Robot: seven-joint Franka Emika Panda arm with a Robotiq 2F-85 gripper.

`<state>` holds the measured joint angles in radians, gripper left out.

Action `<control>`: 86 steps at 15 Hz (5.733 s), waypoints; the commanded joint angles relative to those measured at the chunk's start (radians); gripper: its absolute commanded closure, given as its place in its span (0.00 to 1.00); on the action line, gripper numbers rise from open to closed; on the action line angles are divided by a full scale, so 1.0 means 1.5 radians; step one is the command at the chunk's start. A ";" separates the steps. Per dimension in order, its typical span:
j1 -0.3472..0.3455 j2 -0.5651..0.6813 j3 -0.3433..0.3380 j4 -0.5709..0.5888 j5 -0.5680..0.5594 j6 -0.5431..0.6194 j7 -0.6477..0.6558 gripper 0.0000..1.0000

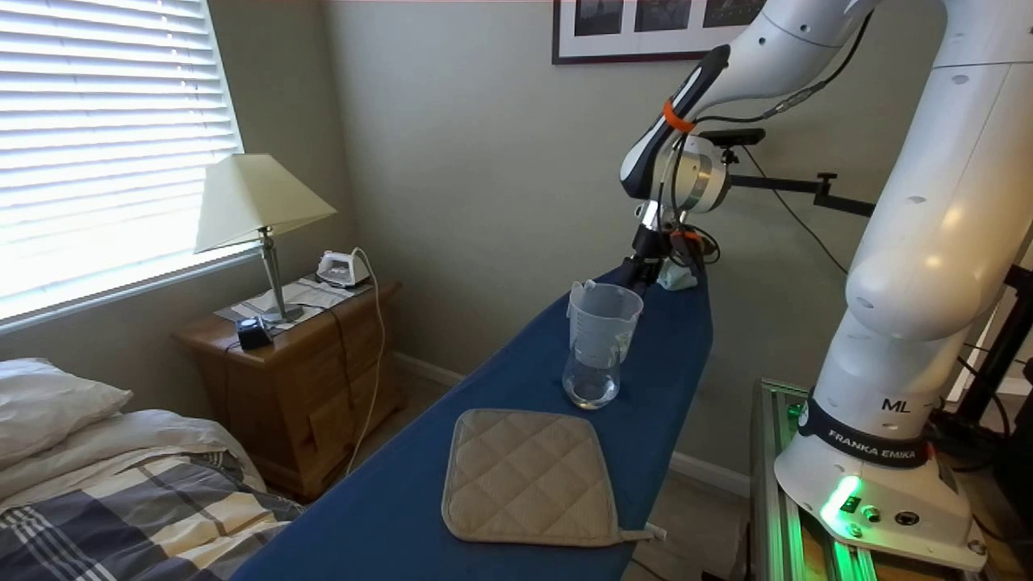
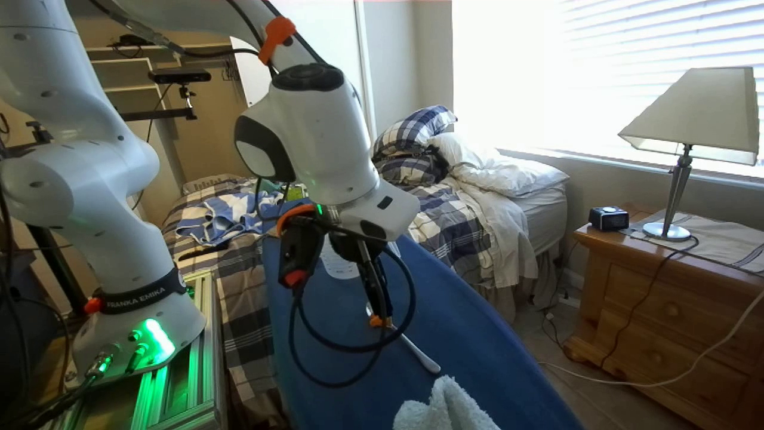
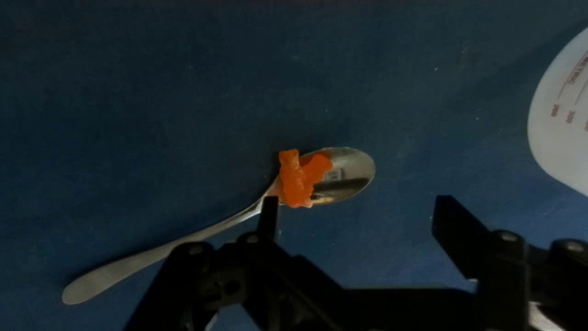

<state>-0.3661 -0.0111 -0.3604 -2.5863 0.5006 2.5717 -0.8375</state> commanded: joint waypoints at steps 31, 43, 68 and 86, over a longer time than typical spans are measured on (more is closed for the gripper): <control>0.004 0.136 -0.033 0.180 -0.245 -0.074 0.761 0.00; -0.004 0.167 -0.031 0.210 -0.233 -0.152 0.789 0.21; -0.006 0.186 -0.028 0.233 -0.222 -0.167 0.790 0.76; -0.003 0.183 -0.029 0.240 -0.223 -0.176 0.806 0.97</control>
<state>-0.3708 0.2534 -0.4037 -2.2549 0.1575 2.3409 0.3538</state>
